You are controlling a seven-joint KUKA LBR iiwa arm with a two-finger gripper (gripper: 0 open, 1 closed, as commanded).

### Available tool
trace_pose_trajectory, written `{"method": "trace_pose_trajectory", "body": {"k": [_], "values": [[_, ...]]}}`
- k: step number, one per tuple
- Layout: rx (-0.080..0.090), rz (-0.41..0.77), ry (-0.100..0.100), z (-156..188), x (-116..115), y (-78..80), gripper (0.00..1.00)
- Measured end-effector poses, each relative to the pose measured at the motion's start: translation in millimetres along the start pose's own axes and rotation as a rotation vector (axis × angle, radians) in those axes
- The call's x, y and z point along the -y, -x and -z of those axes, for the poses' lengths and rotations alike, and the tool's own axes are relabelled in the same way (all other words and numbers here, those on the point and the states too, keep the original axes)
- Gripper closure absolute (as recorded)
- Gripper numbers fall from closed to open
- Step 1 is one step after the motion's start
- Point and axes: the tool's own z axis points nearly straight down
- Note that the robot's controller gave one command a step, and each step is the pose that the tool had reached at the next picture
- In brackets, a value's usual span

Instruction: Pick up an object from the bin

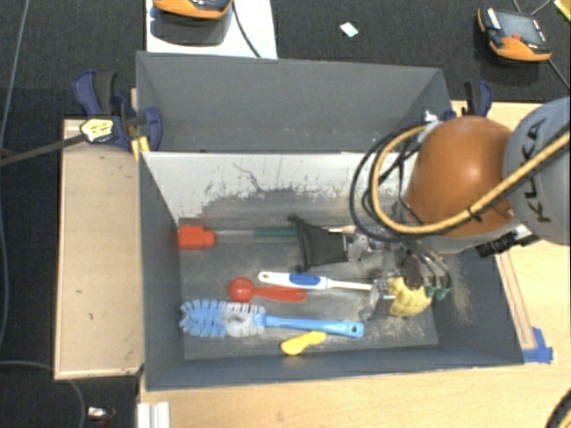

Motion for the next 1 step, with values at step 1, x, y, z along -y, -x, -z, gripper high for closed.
{"method": "trace_pose_trajectory", "body": {"k": [1], "values": [[0.008,-0.001,0.0,3.5,0.0,1.7,0.0]]}}
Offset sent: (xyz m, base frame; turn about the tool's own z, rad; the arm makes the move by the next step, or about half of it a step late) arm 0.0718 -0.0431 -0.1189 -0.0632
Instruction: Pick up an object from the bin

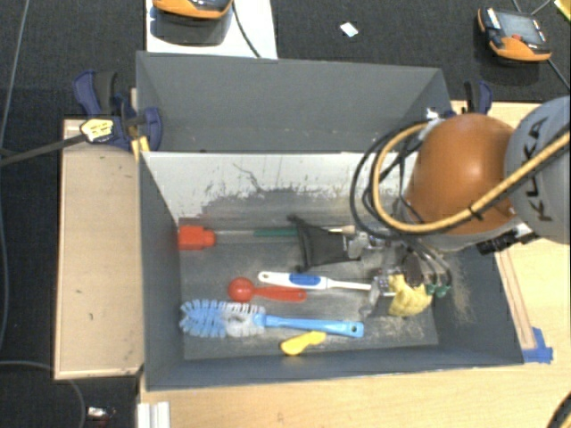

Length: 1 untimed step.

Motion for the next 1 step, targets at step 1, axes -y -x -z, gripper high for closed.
{"method": "trace_pose_trajectory", "body": {"k": [1], "values": [[0.006,0.062,-0.001,-123.4,45.1,72.1,0.0]]}}
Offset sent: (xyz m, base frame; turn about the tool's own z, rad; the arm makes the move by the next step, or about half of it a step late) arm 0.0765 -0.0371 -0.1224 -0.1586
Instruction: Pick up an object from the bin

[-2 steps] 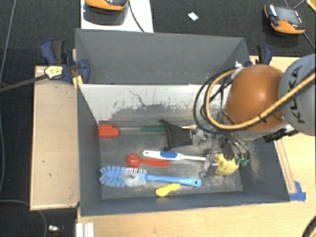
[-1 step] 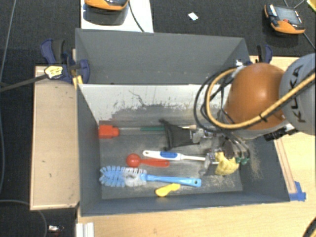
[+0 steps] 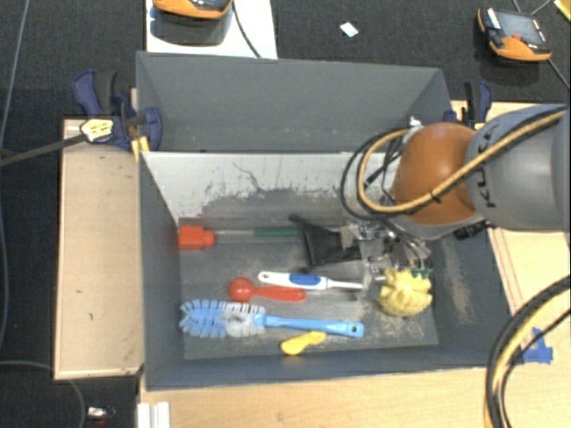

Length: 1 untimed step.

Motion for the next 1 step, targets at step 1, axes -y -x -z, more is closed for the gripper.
{"method": "trace_pose_trajectory", "body": {"k": [1], "values": [[0.008,0.095,0.0,2.0,-6.5,5.5,0.0]]}}
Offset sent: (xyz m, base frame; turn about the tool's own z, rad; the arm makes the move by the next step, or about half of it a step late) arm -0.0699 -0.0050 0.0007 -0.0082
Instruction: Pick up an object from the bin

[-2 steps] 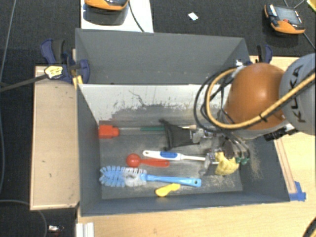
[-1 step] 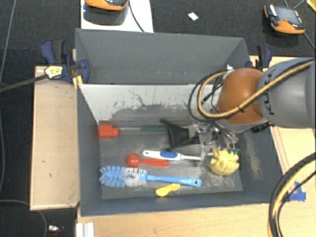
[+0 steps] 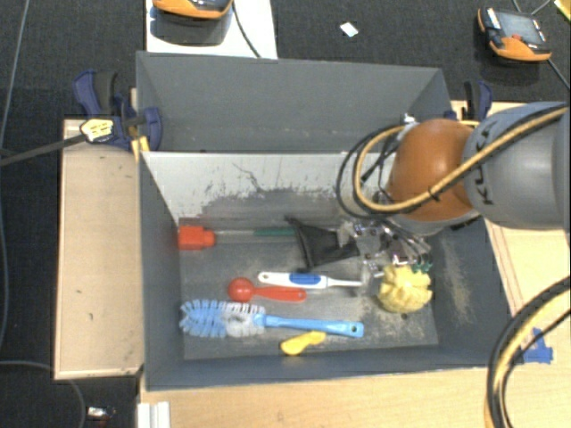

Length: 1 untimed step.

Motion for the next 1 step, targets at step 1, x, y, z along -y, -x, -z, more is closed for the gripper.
{"method": "trace_pose_trajectory", "body": {"k": [1], "values": [[-0.005,-0.086,0.0,0.6,-0.3,-75.2,0.0]]}}
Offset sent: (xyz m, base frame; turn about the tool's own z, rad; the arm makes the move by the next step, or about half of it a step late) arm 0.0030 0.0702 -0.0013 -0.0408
